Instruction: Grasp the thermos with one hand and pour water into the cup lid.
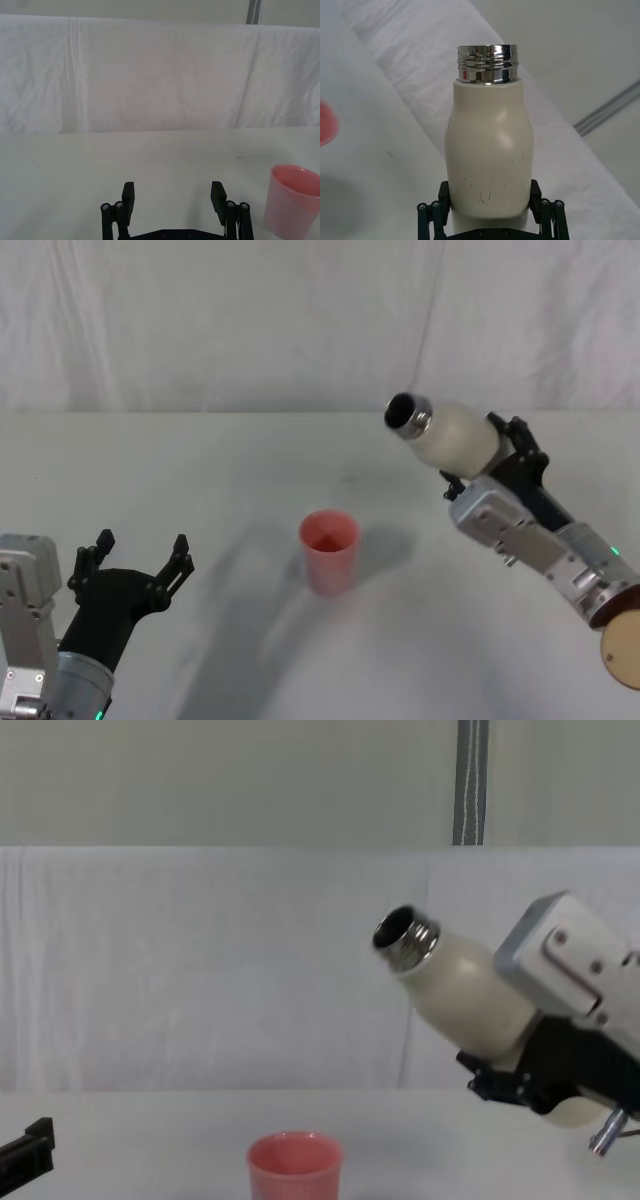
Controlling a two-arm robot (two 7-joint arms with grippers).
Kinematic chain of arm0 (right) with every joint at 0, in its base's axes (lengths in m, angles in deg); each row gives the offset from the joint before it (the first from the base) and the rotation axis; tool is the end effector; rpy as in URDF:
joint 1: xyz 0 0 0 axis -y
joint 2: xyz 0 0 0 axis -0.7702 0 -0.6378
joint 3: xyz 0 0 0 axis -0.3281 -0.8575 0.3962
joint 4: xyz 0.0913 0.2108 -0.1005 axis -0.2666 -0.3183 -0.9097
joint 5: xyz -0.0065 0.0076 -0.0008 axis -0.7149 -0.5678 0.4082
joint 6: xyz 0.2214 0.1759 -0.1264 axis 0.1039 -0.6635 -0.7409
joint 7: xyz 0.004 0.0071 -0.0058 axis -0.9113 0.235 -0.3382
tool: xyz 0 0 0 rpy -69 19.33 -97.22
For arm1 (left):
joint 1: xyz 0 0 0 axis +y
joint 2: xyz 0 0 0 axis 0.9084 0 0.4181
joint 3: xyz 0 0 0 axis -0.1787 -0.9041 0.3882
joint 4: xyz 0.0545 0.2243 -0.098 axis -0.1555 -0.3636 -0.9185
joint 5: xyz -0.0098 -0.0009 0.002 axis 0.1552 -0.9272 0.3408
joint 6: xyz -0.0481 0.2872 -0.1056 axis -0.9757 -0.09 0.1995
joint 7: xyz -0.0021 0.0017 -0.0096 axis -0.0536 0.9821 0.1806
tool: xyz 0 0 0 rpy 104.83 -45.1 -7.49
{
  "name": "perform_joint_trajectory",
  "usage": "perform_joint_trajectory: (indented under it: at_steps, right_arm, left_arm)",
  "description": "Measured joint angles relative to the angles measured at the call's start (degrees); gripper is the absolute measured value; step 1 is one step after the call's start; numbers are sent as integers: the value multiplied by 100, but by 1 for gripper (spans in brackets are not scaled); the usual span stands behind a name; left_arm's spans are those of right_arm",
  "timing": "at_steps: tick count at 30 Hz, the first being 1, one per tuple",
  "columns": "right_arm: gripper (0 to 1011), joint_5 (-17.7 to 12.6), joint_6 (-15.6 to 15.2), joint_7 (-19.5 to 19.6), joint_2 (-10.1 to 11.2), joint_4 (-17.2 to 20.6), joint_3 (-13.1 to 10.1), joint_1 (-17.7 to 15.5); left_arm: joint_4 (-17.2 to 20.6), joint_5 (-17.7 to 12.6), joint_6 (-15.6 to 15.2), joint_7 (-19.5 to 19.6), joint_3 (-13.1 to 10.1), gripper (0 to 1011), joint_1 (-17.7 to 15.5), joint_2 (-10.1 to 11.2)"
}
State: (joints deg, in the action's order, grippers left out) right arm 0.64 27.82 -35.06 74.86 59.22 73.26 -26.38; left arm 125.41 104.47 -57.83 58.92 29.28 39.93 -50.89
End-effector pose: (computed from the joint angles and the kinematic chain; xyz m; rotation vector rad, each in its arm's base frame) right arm 0.3660 0.0413 -0.2199 -0.4334 -0.8479 -1.0647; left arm 0.2639 0.0281 -0.2484 -0.0377 0.0140 1.4460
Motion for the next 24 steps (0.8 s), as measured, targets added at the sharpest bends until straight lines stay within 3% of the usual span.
perform_joint_trajectory:
  at_steps: [14, 24]
  right_arm:
    - [950, 799, -118, -11, 198, -46, 525, 171]
    - [950, 1002, -210, -10, 199, -143, 711, 260]
  left_arm:
    - [0, 0, 0, 0, 0, 1001, 0, 0]
    - [0, 0, 0, 0, 0, 1001, 0, 0]
